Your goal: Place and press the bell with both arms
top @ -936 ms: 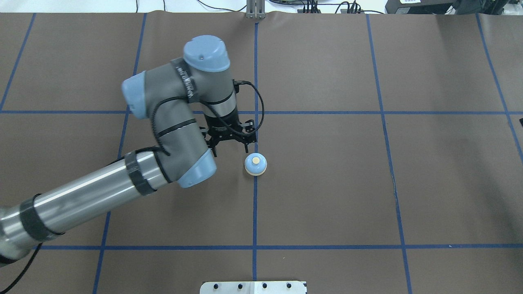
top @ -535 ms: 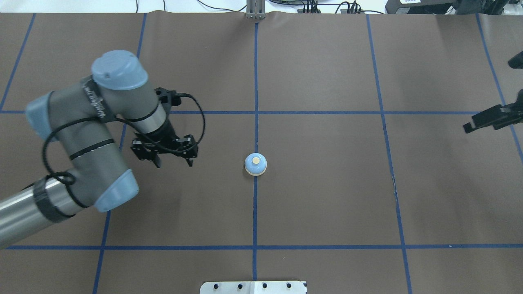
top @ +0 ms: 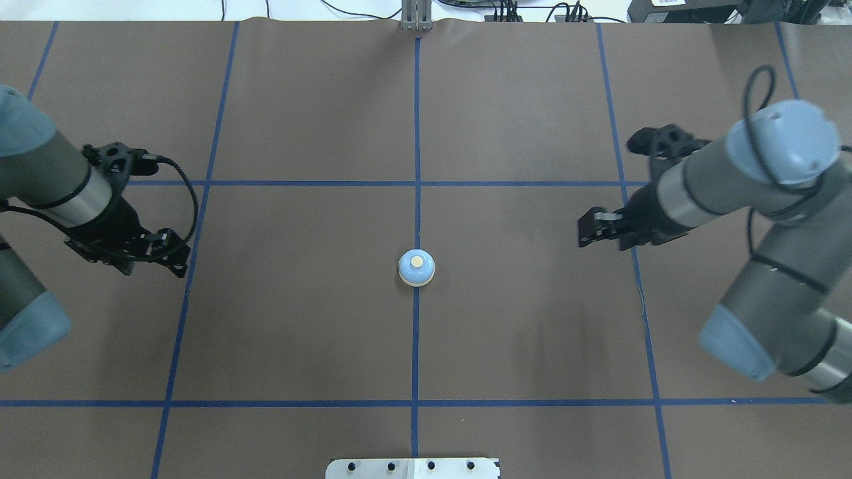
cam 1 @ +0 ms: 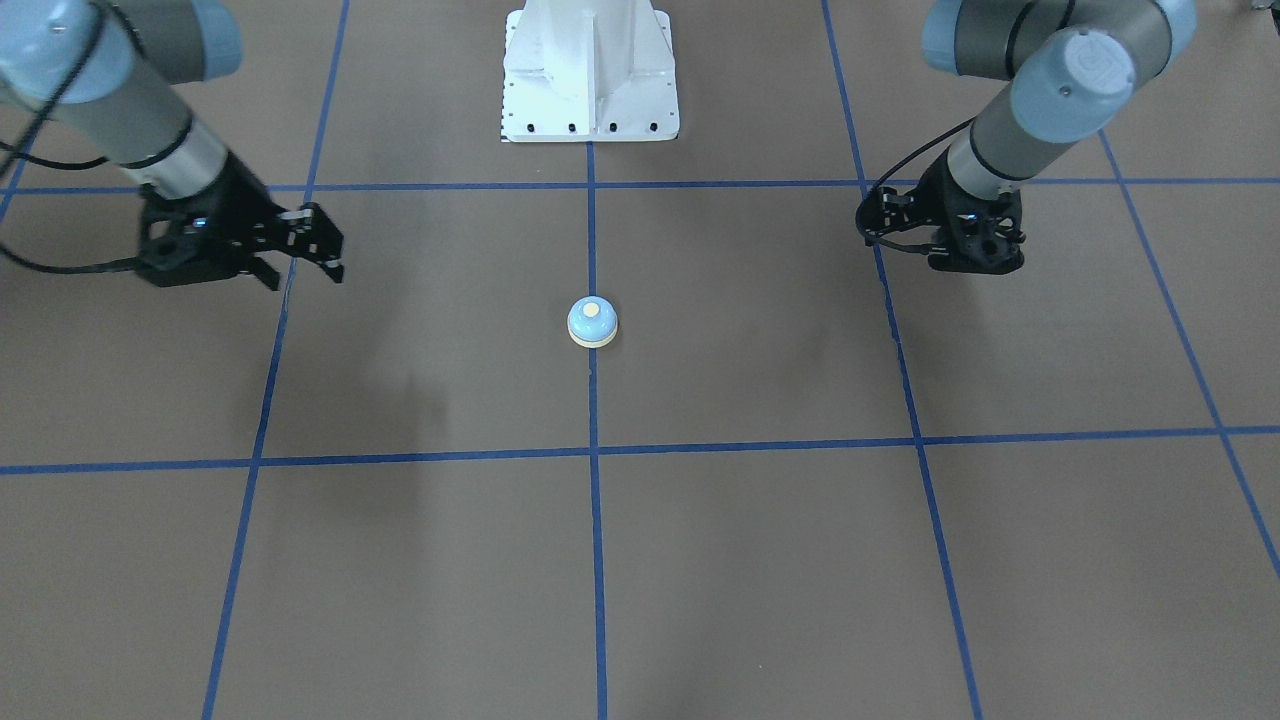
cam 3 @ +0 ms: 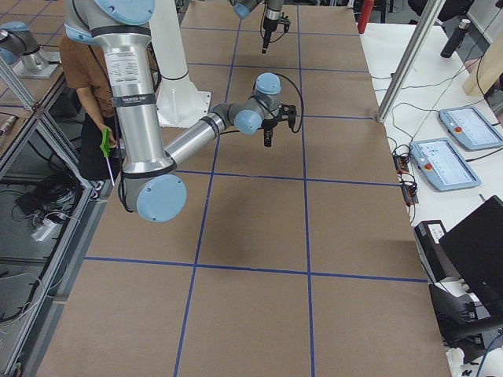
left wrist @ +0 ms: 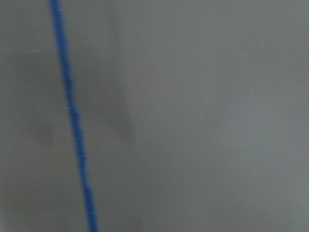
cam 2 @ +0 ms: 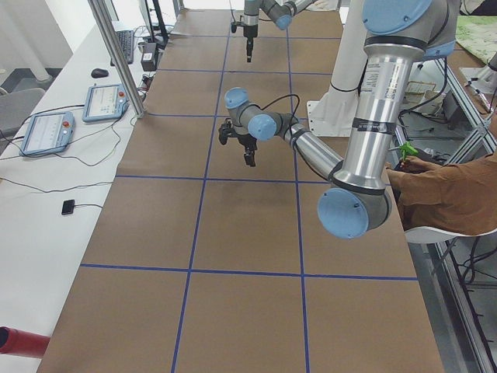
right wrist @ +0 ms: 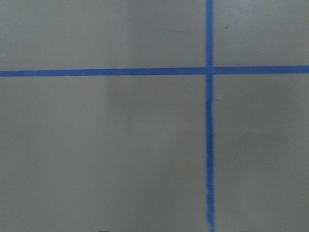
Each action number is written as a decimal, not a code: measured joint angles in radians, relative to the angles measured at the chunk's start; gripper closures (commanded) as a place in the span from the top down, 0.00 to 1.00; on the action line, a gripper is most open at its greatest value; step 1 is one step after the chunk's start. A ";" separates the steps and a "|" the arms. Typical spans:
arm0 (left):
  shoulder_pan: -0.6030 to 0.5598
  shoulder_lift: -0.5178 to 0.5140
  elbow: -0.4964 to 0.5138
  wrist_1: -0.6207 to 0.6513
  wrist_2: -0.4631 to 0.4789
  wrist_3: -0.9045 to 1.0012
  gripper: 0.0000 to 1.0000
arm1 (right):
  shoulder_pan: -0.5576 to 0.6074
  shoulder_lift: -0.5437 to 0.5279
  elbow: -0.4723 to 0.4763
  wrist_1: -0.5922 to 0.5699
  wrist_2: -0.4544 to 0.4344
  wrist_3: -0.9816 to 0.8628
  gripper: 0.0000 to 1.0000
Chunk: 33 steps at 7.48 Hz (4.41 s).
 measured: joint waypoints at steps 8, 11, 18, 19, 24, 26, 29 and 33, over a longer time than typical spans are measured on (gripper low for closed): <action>-0.163 0.155 -0.026 0.001 0.002 0.258 0.96 | -0.222 0.526 -0.364 -0.189 -0.201 0.210 0.00; -0.164 0.155 -0.027 0.001 0.002 0.258 0.98 | -0.221 0.540 -0.391 -0.185 -0.207 0.212 0.00; -0.162 0.151 -0.034 0.001 0.001 0.249 0.98 | -0.220 0.556 -0.474 -0.112 -0.213 0.213 0.00; -0.162 0.151 -0.034 0.001 0.001 0.249 0.99 | -0.212 0.555 -0.468 -0.111 -0.196 0.210 0.00; -0.181 0.157 -0.037 0.000 0.000 0.270 0.98 | 0.022 0.234 -0.082 -0.248 0.009 -0.013 0.00; -0.227 0.199 -0.045 -0.004 -0.001 0.366 0.99 | 0.185 0.044 0.009 -0.253 0.114 -0.246 0.00; -0.385 0.298 -0.031 -0.008 -0.003 0.635 0.99 | 0.495 -0.247 0.045 -0.250 0.235 -0.802 0.21; -0.607 0.319 0.094 -0.002 -0.103 0.891 0.99 | 0.785 -0.414 -0.029 -0.246 0.280 -1.200 1.00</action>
